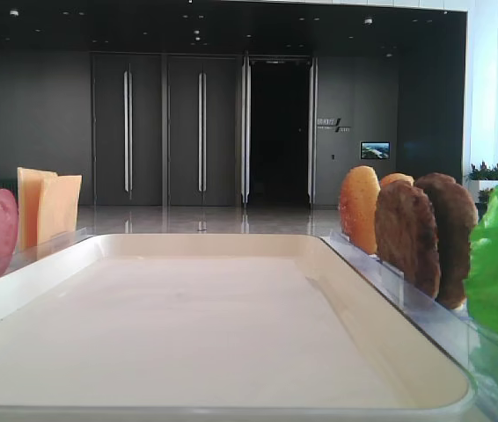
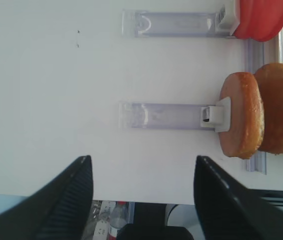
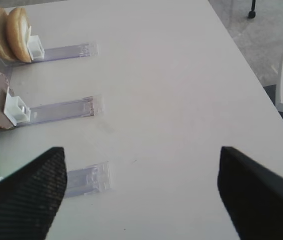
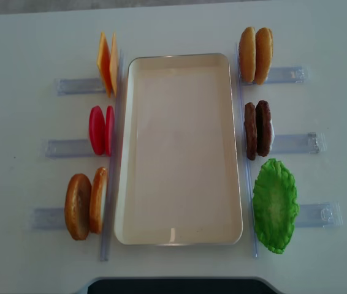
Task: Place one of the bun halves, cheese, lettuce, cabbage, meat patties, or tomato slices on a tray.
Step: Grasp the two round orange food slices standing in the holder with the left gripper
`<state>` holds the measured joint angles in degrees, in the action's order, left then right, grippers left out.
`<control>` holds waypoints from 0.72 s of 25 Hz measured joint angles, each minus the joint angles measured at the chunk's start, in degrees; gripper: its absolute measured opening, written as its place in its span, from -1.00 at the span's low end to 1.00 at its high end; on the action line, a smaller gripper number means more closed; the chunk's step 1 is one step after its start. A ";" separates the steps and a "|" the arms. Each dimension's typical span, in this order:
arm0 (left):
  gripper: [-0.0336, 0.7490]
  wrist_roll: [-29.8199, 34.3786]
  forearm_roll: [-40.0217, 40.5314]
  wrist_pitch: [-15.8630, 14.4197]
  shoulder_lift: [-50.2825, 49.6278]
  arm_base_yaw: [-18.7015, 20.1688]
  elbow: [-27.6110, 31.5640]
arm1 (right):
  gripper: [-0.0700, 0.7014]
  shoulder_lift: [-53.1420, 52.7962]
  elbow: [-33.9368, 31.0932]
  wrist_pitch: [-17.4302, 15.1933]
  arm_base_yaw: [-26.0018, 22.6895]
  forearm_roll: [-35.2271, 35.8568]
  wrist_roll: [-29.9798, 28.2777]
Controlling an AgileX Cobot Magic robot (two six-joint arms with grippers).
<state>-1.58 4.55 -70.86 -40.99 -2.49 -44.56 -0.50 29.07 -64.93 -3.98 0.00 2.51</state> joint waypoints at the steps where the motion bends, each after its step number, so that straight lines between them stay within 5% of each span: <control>1: 0.32 0.00 0.00 0.00 0.00 0.00 0.00 | 0.70 0.00 0.00 0.00 0.00 0.00 0.00; 18: 0.32 -3.57 1.56 2.78 -10.22 0.00 -0.47 | 0.70 0.00 0.00 0.00 0.00 0.00 0.00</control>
<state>-5.15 6.11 -68.08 -51.21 -2.49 -45.03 -0.50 29.07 -64.93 -3.98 0.00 2.51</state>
